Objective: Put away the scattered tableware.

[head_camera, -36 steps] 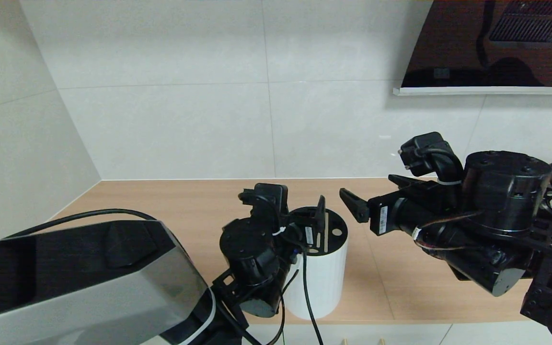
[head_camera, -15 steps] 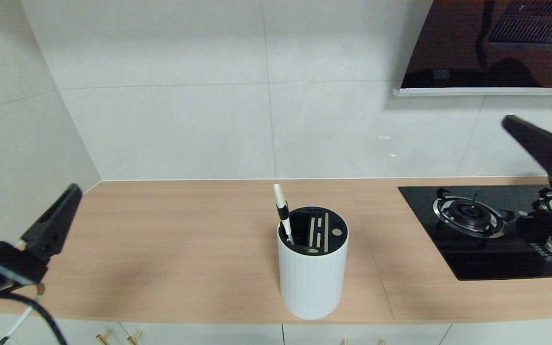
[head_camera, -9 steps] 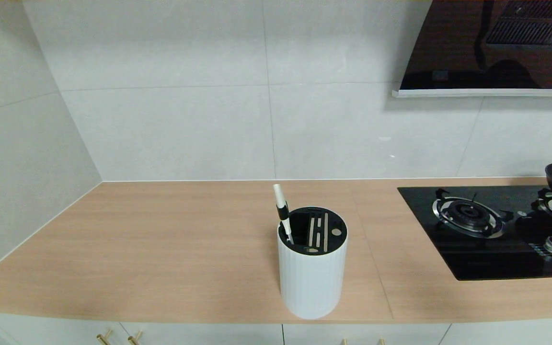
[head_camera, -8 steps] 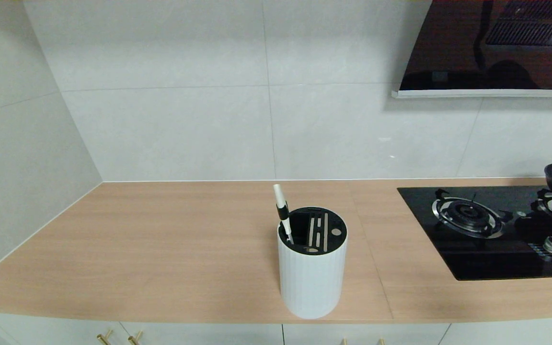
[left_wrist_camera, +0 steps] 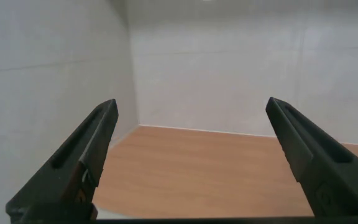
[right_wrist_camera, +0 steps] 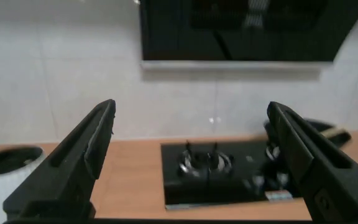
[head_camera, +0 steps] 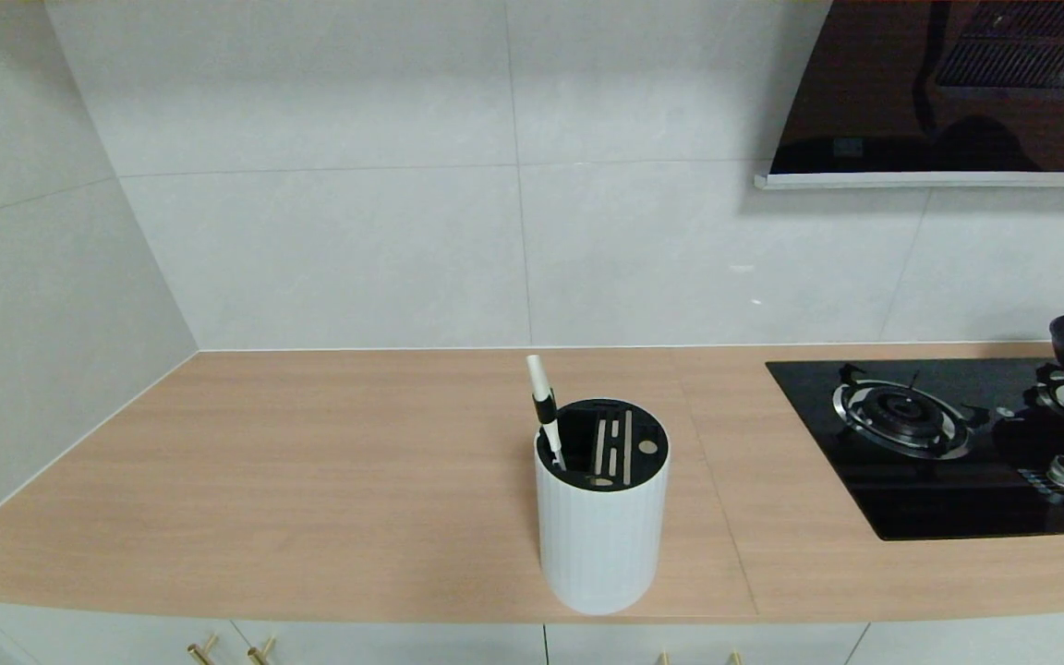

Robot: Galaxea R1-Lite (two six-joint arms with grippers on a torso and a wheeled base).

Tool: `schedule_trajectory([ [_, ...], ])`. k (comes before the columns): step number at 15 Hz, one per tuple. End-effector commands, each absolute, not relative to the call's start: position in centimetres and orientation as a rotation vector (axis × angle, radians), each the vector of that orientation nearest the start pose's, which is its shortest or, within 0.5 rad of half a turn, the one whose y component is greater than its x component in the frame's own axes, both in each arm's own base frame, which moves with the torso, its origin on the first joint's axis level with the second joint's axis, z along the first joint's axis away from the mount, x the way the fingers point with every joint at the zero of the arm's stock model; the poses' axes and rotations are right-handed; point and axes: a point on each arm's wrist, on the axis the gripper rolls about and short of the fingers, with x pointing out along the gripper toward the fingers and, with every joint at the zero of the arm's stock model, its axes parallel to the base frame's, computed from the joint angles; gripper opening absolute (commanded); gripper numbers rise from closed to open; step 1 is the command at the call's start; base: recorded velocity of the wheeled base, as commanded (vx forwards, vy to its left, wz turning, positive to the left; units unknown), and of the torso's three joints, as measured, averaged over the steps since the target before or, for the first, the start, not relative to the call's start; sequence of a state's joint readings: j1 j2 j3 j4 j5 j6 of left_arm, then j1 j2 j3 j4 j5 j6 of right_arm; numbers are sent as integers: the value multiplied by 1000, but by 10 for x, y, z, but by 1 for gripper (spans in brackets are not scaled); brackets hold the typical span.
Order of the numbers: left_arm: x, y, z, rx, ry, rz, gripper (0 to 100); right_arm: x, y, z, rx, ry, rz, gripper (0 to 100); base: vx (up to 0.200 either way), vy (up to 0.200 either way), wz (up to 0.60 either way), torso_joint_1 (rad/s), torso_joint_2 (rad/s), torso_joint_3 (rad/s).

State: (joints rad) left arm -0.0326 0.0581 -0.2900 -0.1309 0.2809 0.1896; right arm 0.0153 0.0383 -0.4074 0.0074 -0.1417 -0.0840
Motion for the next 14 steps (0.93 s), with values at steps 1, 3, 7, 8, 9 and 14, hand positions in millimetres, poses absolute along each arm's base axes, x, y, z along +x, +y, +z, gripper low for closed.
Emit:
schedule_trajectory([
  [1, -45, 5, 137, 161, -267, 261, 100, -53, -3, 146, -62, -259, -142, 100, 0, 0, 0, 0, 0, 0],
  [3, -31, 5, 107, 129, -185, 241, 100, -33, -3, 107, -73, -120, -132, 100, 0, 0, 0, 0, 0, 0],
  [7, -23, 2, 78, -4, -19, 87, 100, -23, -1, 81, -69, -48, -43, 100, 0, 0, 0, 0, 0, 0],
  [8, -23, 1, 76, -8, -5, 51, 100, -23, 0, 78, -60, -26, -7, 100, 0, 0, 0, 0, 0, 0],
  [9, -23, 1, 76, -8, -8, 54, 100, -23, 0, 75, -57, 10, 22, 100, 0, 0, 0, 0, 0, 0],
  [14, -23, 1, 76, -11, -8, 55, 100, -23, 0, 76, -31, 0, 23, 100, 0, 0, 0, 0, 0, 0],
])
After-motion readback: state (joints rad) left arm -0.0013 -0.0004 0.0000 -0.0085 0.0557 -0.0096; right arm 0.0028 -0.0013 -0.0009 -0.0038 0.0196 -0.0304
